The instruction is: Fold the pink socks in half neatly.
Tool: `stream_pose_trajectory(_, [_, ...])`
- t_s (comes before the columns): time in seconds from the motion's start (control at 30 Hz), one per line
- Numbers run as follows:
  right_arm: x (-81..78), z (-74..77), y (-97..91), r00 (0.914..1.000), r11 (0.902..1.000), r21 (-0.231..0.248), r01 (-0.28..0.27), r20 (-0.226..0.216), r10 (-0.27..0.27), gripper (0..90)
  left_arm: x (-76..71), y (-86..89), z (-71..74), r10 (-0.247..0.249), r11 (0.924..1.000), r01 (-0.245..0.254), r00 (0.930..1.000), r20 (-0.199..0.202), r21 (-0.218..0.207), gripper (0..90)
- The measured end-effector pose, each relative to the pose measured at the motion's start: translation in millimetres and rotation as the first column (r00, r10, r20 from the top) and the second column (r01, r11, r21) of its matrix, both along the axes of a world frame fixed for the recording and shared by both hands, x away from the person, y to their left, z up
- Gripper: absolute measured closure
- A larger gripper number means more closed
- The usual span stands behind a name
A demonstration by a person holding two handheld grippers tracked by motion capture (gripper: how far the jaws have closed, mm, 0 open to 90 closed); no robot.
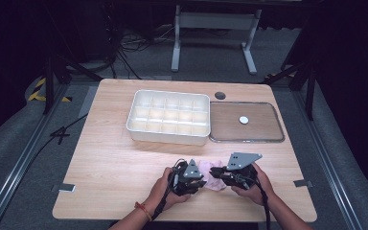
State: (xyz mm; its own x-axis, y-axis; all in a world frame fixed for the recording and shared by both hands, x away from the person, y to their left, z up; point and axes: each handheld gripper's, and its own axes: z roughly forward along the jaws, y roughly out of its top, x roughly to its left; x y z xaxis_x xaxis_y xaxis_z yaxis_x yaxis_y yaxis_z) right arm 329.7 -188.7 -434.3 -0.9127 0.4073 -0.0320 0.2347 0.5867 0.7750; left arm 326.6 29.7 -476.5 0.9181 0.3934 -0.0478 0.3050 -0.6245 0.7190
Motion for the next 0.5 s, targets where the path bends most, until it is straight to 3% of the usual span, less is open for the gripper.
stream_pose_trajectory(0.2, [6.6, -21.8, 0.6, 0.9997, 0.9943, -0.106, -0.001, -0.026, -0.002, 83.5, -0.3, 0.5, -0.8, 0.003, 0.9999, -0.003, 1.0000, -0.004, -0.011, 74.0])
stream_pose_trajectory(0.33, [9.5, -28.3, -5.0, 0.9994, 0.9906, -0.136, 0.008, -0.032, -0.013, 83.5, -0.6, 0.6, -0.7, -0.003, 1.0000, 0.003, 1.0000, 0.000, -0.004, 74.1])
stream_pose_trajectory(0.5, [9.5, -29.9, -8.7, 0.9991, 0.9905, -0.138, 0.002, -0.041, -0.007, 82.9, -1.1, 0.9, -0.4, -0.003, 1.0000, 0.003, 1.0000, 0.004, 0.003, 74.3])
